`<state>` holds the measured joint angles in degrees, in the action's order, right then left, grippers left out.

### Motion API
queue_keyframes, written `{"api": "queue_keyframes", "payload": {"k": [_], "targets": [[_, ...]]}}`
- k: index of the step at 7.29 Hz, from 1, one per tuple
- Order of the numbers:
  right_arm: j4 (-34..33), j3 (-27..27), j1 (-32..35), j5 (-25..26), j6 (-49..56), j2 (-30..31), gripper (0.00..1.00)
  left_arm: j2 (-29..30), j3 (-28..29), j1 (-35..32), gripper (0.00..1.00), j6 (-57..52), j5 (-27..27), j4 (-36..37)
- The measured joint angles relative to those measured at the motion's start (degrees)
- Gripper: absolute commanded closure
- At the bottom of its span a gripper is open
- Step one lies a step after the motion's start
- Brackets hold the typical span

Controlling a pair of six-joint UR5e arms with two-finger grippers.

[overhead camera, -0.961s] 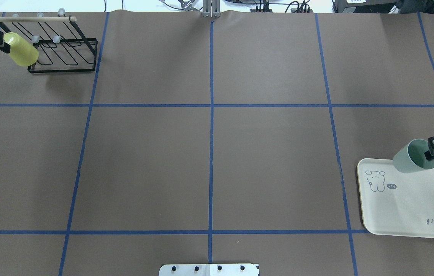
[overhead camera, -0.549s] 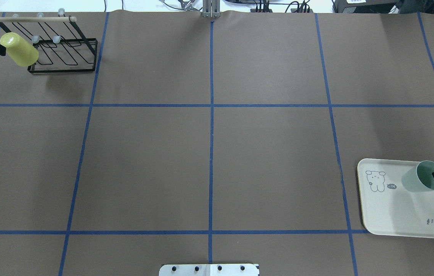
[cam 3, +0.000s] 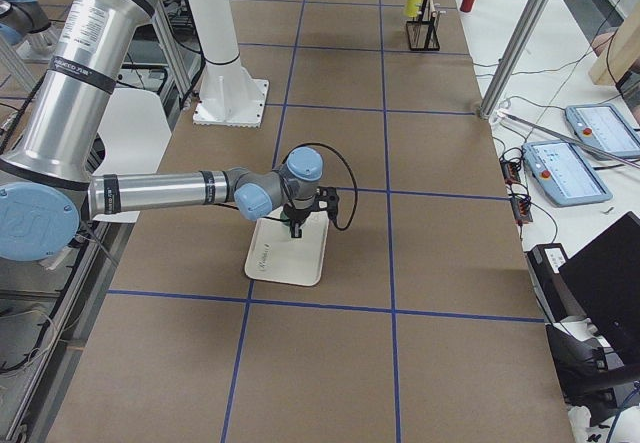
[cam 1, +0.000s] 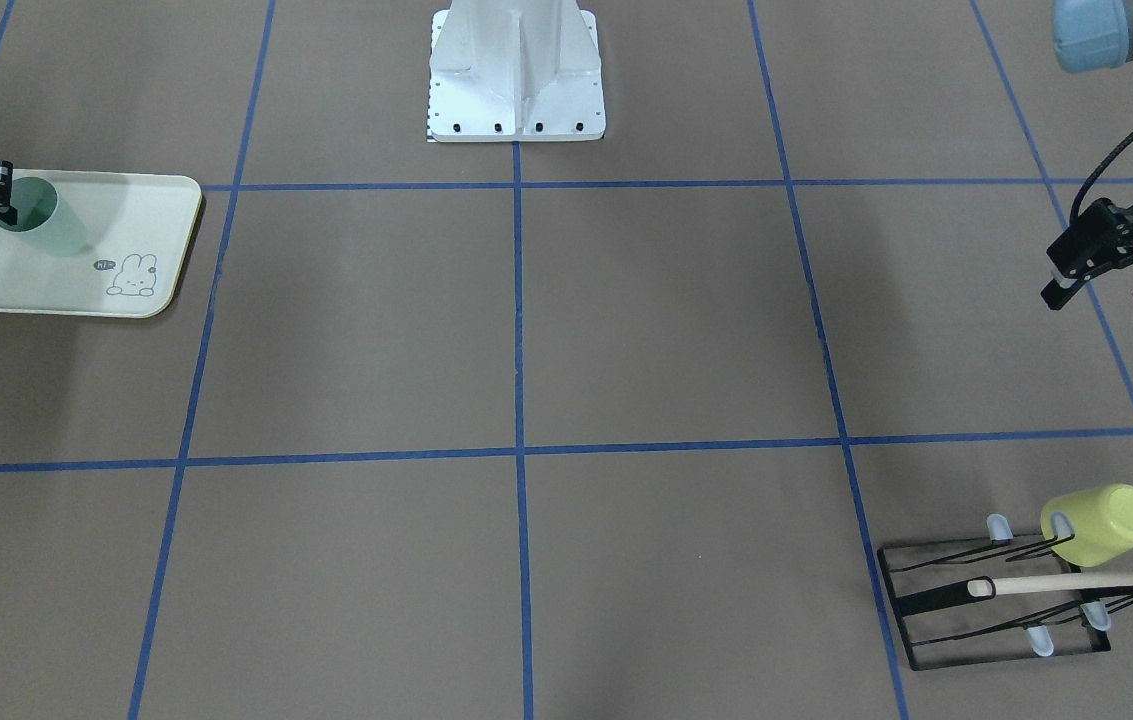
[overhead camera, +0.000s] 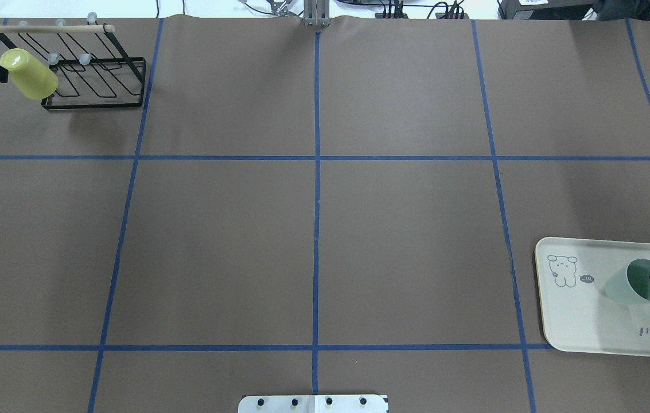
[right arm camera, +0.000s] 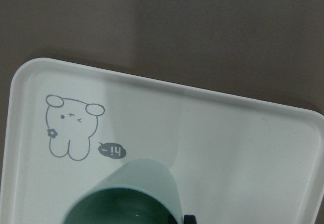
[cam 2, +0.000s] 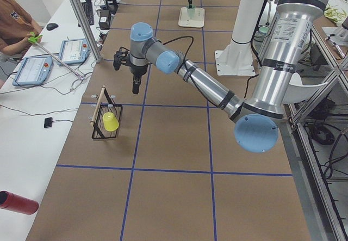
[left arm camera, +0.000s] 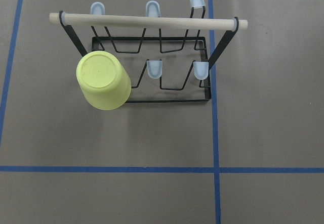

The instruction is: Left arm grabs green cup and hands to right arm on tray

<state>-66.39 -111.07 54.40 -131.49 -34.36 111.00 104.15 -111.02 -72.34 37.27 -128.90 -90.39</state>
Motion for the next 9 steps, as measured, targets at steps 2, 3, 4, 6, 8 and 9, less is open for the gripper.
{"api": "queue_keyframes", "payload": {"k": [2,3,4,6,8,9], "targets": [[0.1,0.3,-0.7,-0.1,0.0,0.1,0.01,0.0,-0.2,0.0,0.0,0.1,0.0,0.0],[0.1,0.3,-0.7,-0.1,0.0,0.1,0.0,0.0,-0.4,0.0,0.0,0.1,0.0,0.1],[0.2,0.2,-0.7,-0.3,0.0,0.0,0.0,-0.1,-0.6,0.0,0.0,0.1,0.0,0.1],[0.2,-1.6,0.4,-0.4,-0.1,0.0,0.0,-0.6,-1.3,-0.2,0.0,-0.4,0.0,0.0],[0.1,-3.2,8.0,-0.4,0.3,-0.3,0.0,-4.5,-4.1,-0.3,0.0,-3.8,0.0,0.0],[-0.1,-3.3,12.6,-0.4,0.5,-0.8,0.0,-7.3,-5.0,-0.5,0.0,-7.5,-0.1,0.0]]}}
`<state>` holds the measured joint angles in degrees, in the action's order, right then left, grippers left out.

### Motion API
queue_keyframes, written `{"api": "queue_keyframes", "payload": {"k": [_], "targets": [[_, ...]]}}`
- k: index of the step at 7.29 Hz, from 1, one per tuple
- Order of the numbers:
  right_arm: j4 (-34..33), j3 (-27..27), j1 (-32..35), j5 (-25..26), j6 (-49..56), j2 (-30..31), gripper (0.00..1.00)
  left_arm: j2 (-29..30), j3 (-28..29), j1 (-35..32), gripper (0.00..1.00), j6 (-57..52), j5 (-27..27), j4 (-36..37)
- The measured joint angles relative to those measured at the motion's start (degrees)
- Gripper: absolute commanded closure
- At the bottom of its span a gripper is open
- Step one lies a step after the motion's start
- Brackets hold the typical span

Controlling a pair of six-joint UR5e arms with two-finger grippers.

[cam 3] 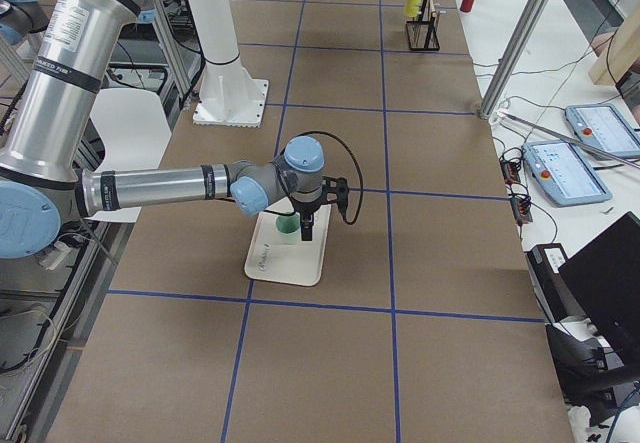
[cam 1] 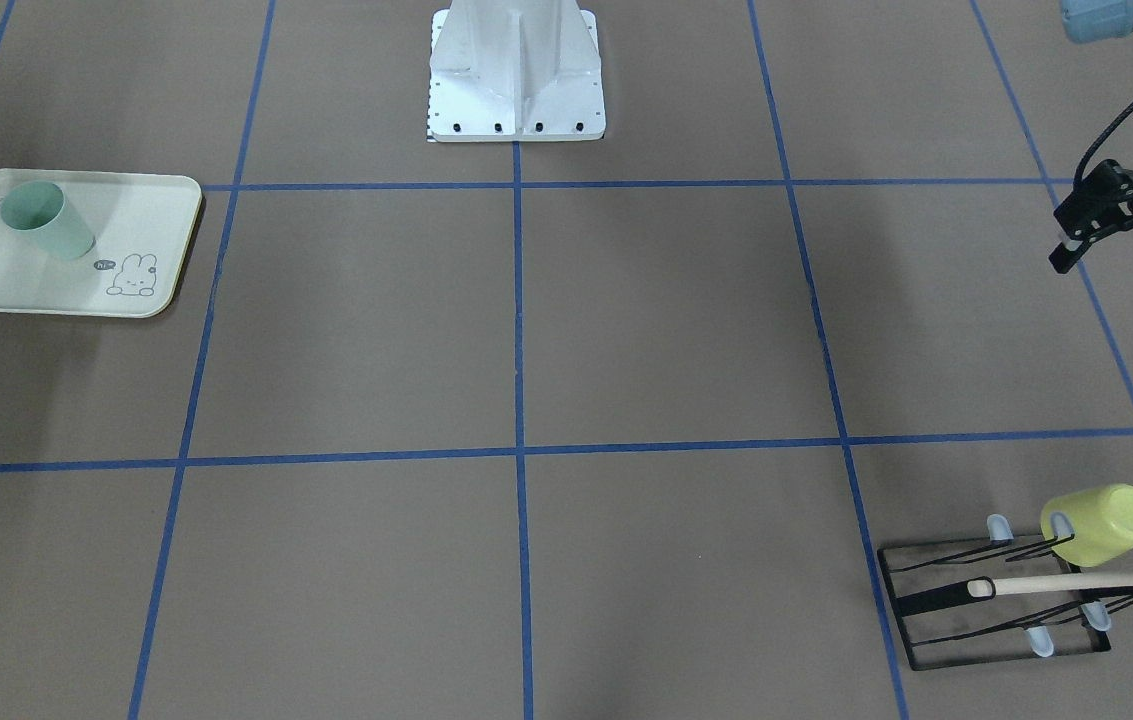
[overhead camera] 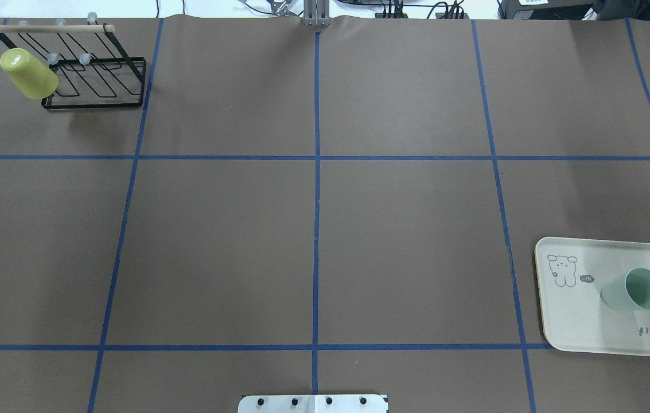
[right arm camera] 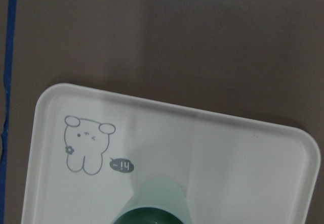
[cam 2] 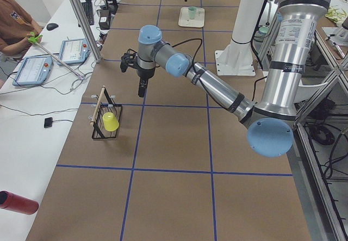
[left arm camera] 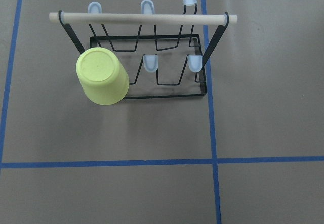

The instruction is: Left arm grabs green cup and hands to right arm on tray

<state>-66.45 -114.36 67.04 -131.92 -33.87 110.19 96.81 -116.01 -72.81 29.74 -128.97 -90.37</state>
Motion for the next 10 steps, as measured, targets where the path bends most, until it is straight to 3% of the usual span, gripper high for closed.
{"api": "queue_keyframes", "payload": {"k": [2,4,7,10], "targets": [[-1.2,0.1,6.5,0.0,0.2,-2.1,0.0,-6.8,-0.4,-0.6,0.0,-8.4,-0.6,-0.4],[-8.2,0.4,9.0,0.2,0.9,-7.2,0.0,-10.9,1.7,-2.6,0.0,-14.5,-0.9,-0.9],[-21.7,1.0,12.1,0.4,10.5,-14.4,0.0,-11.2,9.6,-8.2,0.0,-25.0,-2.8,-1.0],[-24.8,2.0,12.5,0.8,12.7,-16.7,0.0,-11.3,11.5,-9.0,0.0,-25.5,-3.3,-1.0]]}}
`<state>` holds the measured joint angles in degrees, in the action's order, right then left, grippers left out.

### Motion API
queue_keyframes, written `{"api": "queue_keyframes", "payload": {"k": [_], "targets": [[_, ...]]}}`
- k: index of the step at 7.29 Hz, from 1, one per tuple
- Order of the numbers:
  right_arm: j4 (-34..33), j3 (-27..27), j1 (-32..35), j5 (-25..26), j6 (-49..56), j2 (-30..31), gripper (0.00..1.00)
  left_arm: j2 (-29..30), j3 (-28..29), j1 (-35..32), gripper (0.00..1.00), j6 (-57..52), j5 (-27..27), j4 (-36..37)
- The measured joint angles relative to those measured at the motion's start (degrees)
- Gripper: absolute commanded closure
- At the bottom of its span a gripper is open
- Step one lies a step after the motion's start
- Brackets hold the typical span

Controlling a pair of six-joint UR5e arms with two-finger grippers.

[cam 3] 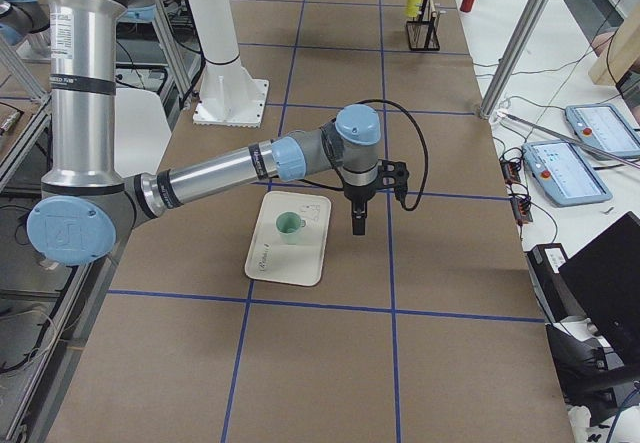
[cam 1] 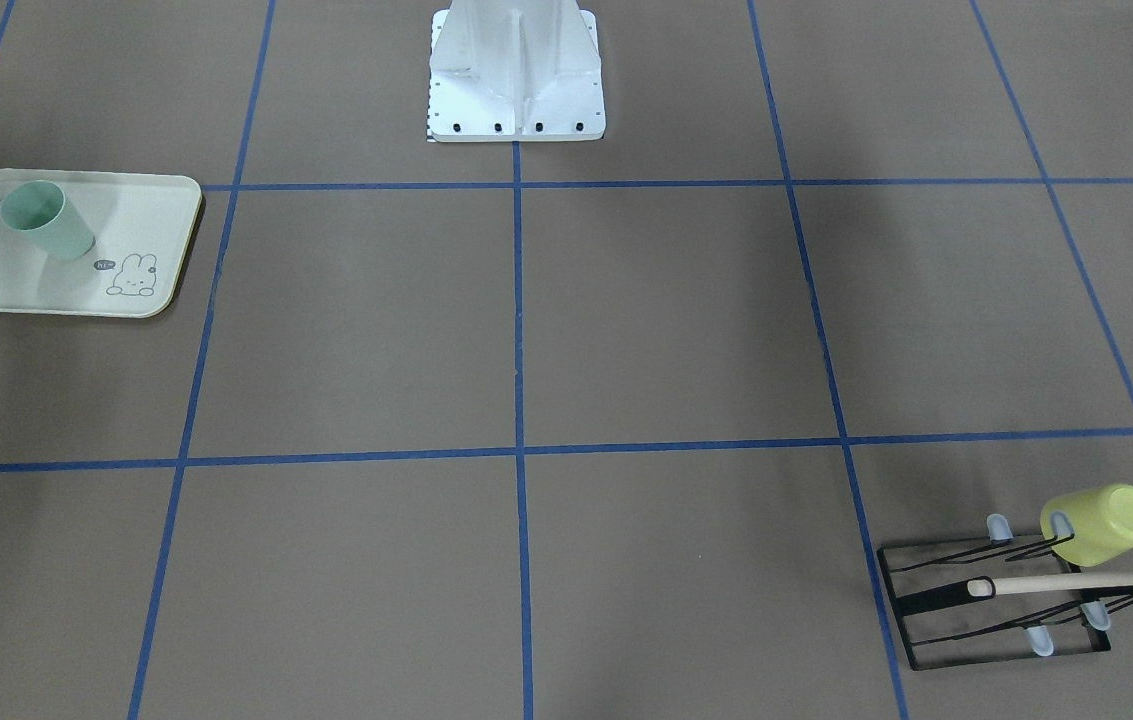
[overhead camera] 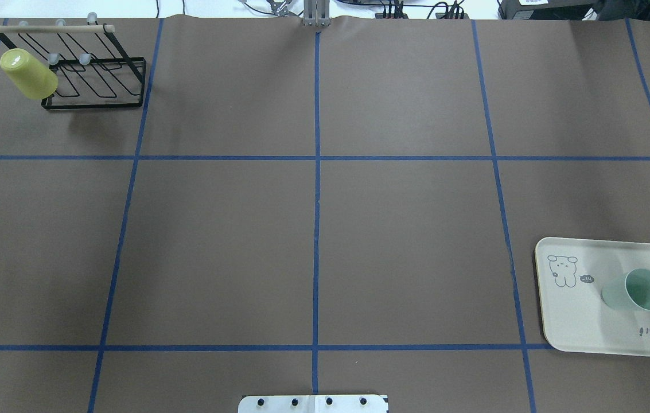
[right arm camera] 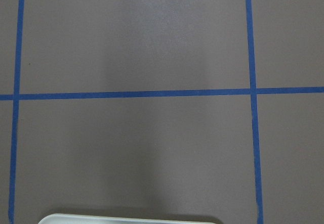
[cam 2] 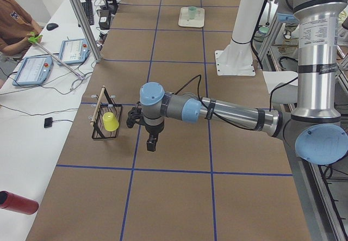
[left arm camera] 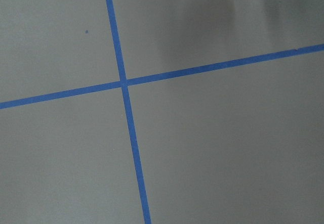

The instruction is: Left arm grabs green cup and hands to right arm on tray

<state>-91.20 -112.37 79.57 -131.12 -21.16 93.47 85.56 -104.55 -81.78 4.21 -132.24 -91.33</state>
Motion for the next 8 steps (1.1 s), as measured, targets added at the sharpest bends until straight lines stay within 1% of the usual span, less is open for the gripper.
{"api": "queue_keyframes", "payload": {"k": [3,6,7,8], "targets": [[0.2,0.0,-0.5,2.2,0.1,0.0,0.0,-0.3,-0.3,0.0,0.0,0.1,0.0,0.1],[0.2,0.4,-1.6,2.5,0.1,0.2,0.0,0.1,-0.2,0.0,0.0,0.2,-0.1,0.1],[0.2,0.9,-1.8,2.4,0.1,0.2,0.0,0.2,-0.3,0.0,0.0,0.6,-1.1,0.3],[0.2,1.5,-2.1,2.1,0.0,0.1,0.0,0.3,-0.5,0.0,0.0,2.0,-3.8,0.5]]}}
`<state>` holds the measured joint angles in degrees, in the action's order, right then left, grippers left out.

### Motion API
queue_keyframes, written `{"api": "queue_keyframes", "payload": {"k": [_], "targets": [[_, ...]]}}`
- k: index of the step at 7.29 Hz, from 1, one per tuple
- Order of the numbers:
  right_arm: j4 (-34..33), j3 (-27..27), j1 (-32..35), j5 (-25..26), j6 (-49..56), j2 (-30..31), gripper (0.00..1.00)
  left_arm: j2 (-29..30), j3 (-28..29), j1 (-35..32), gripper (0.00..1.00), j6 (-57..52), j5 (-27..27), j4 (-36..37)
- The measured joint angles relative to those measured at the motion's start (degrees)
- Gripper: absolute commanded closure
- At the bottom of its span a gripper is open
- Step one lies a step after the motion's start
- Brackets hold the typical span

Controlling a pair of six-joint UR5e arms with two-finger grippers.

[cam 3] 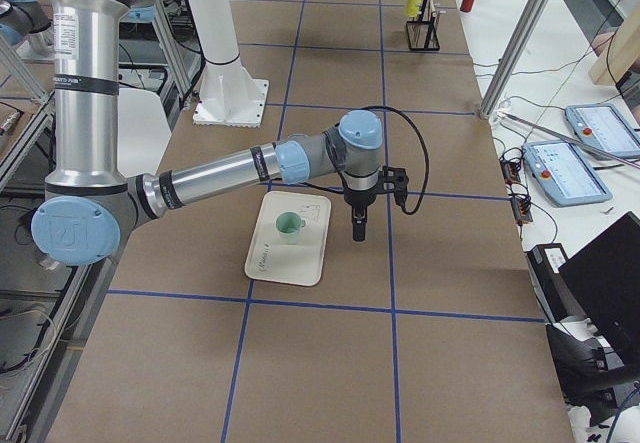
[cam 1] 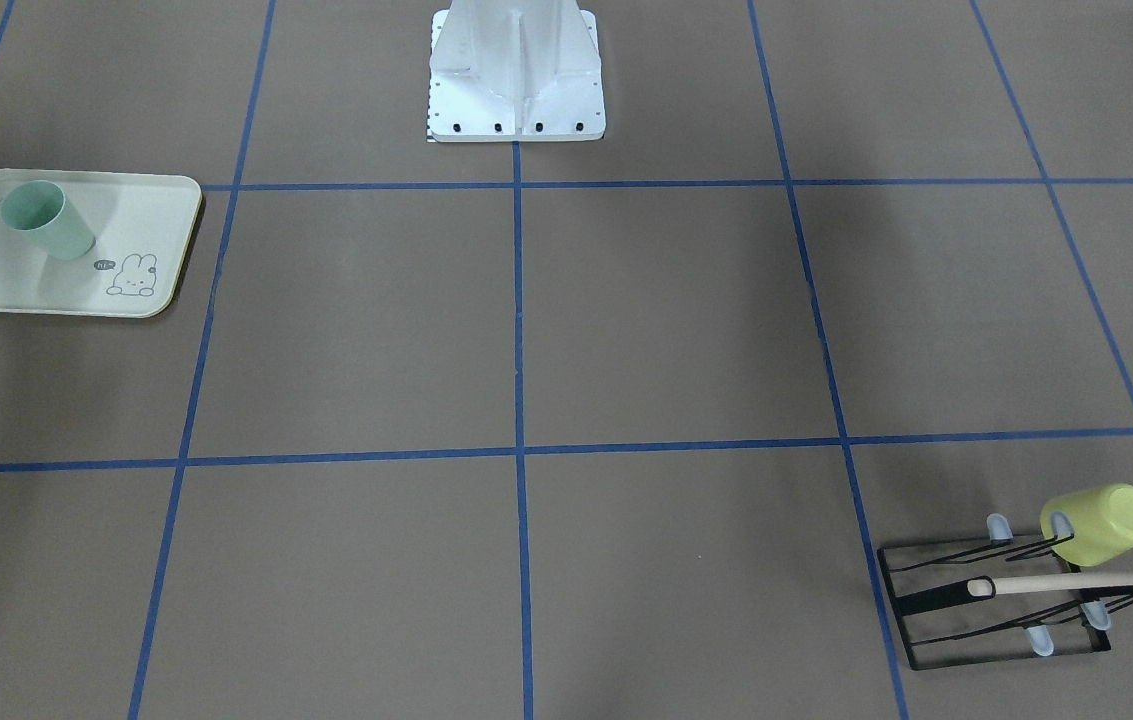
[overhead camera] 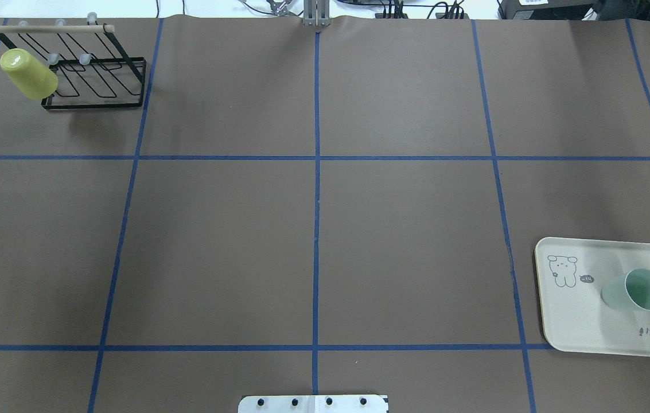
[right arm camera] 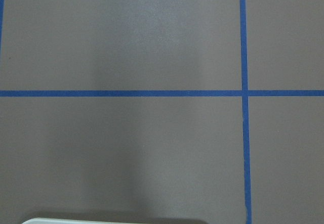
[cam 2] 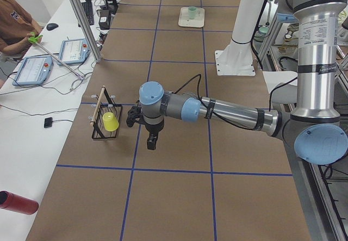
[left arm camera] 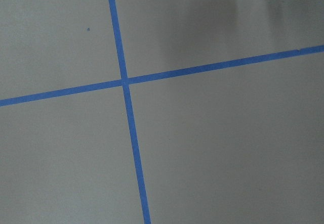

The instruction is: Left arm grabs green cup and hands to right arm on tray

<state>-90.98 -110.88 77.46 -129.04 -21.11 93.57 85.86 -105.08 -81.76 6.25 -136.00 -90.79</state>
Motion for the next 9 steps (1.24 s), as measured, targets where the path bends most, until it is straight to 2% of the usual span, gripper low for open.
{"api": "queue_keyframes", "payload": {"k": [2,6,9], "targets": [[0.3,1.0,-1.1,-0.3,-0.1,-0.1,0.0,-0.1,-0.1,-0.2,0.0,2.5,-3.0,-0.1],[0.9,1.9,-2.6,-0.1,-0.1,-0.1,0.0,0.3,-0.2,-0.7,0.0,2.6,-0.1,-0.3],[3.0,2.4,-1.6,-0.1,-0.3,2.5,0.0,-0.4,0.1,-0.8,0.0,2.0,3.1,-0.3]]}}
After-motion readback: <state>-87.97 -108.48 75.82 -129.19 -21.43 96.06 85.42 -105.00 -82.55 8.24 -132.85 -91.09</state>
